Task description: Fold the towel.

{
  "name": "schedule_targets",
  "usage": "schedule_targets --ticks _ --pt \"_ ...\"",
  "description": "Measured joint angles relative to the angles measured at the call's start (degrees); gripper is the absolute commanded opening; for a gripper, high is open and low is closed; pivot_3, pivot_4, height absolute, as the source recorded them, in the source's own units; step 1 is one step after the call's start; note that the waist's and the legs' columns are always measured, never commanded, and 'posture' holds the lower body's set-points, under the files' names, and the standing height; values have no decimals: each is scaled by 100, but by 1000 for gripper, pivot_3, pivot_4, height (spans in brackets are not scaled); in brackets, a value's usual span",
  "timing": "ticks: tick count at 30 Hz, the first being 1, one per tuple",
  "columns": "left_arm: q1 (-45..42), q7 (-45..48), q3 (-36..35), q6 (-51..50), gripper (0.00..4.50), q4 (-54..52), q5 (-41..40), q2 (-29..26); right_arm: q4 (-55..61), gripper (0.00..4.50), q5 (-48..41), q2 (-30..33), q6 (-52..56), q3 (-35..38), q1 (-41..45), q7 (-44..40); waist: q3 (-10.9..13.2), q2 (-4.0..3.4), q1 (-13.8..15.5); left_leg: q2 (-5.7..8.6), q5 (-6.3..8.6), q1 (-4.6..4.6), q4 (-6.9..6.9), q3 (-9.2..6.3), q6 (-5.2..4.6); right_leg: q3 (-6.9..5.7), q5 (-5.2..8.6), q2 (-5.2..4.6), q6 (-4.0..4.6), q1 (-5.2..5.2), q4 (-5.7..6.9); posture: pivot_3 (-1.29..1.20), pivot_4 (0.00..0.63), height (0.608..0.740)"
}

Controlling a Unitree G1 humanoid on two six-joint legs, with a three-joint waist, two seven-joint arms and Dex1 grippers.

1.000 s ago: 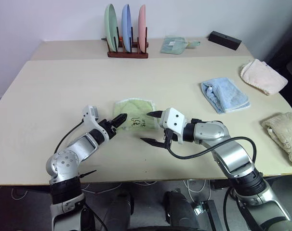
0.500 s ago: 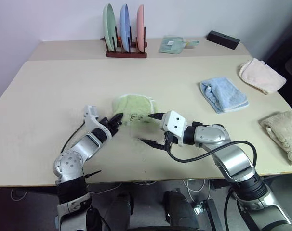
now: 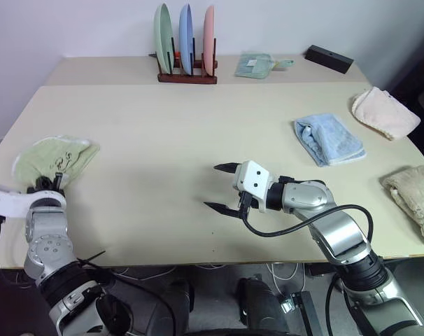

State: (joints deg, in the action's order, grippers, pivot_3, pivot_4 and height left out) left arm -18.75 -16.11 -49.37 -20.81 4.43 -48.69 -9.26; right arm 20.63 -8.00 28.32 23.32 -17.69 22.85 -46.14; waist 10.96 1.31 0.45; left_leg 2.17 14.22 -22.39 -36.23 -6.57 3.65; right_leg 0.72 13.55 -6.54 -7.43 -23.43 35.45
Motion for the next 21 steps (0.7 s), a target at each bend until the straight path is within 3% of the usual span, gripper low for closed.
schedule_targets --ticks 1,2,9,12,16,21 --pt "56 -21 -41 54 718 -32 -75 53 -9 4500 0 -1 -19 -1 10 -8 -1 1 4 0 0 1 -1 0 0 0 0 0 0 2 0 0 150 740" --pt "115 -27 -44 106 989 -85 -108 87 -16 4500 1 0 -37 0 15 -16 -1 1 2 0 0 2 -1 1 0 1 0 0 1 2 0 0 150 740" --pt "516 -62 34 160 4447 -738 -448 169 -72 4500 2 19 -119 0 14 -68 -1 1 -49 -3 0 5 6 2 0 1 -1 2 0 0 1 0 150 740" --pt "850 -65 41 161 4447 -1048 -434 -23 -109 4500 0 49 -178 15 14 -129 0 2 -119 -4 0 5 8 2 0 1 0 3 0 -1 1 0 150 740" --pt "1194 274 324 113 4447 -1592 -54 -850 -212 4500 -33 83 -171 126 18 -156 2 6 -111 -6 0 5 7 1 1 1 0 7 4 -1 4 0 150 740" --pt "1686 1758 2043 -233 4447 -2523 1126 -2653 -388 4500 -294 88 16 585 72 -102 0 -1 -36 -2 0 4 7 10 0 10 11 5 29 5 -11 0 150 740"
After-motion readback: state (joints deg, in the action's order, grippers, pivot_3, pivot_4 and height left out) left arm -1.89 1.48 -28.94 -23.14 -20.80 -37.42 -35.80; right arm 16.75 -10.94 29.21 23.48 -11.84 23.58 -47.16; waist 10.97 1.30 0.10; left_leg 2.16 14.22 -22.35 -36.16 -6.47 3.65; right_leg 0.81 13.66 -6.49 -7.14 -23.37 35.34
